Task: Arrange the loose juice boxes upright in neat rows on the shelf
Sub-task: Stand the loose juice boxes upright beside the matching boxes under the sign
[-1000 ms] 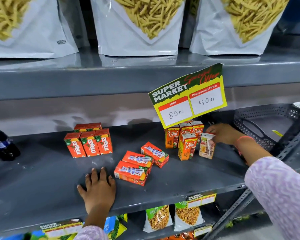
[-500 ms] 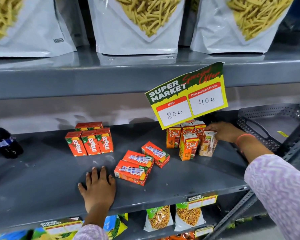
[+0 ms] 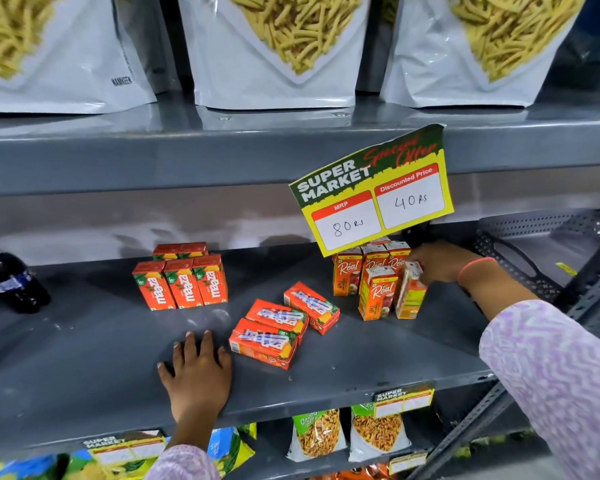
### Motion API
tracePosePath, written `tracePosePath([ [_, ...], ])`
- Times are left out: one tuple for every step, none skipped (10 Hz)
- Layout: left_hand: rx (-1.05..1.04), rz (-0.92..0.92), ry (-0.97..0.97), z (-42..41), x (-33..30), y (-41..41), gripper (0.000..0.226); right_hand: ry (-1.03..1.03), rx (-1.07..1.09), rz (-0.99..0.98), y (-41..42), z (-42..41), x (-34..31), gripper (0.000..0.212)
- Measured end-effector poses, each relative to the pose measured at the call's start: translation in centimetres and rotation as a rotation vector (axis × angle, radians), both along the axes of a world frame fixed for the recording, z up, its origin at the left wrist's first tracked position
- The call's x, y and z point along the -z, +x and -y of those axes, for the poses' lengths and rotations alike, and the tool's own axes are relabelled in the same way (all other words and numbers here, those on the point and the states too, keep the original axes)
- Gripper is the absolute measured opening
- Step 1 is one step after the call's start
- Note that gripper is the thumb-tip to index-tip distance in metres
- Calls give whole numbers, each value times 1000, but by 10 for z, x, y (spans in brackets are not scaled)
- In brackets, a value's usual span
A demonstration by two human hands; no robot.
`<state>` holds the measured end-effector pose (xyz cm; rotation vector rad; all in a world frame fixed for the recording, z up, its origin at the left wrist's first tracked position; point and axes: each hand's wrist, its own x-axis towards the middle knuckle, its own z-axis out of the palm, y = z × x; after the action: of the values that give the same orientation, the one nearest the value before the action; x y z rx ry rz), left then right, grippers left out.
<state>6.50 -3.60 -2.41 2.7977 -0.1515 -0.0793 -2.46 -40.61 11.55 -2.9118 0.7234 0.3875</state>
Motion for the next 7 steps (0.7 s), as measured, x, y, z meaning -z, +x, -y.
tracePosePath([
  [3,4,-2,-1,0,0,51,-25,37,39,-1,-2,-1,40],
  [5,8,-8,-1,-1,0,51,-1,35,1,-1,-3,-1,55],
  [8,10,-10,-1,0,1,51,-19,-6,-56,-1,-2,-1,64],
  [10,10,-6,-1,1,1,51,-99,-10,21,0,5,7,48],
  [8,19,-11,-1,2,2,51,-90,26,50,-4,2,6,46],
  [0,23,-17,0,4,3,50,-64,66,46,-7,-3,2,48],
  [2,23,-5,0,4,2,50,-51,59,27,-13,-8,0,50],
])
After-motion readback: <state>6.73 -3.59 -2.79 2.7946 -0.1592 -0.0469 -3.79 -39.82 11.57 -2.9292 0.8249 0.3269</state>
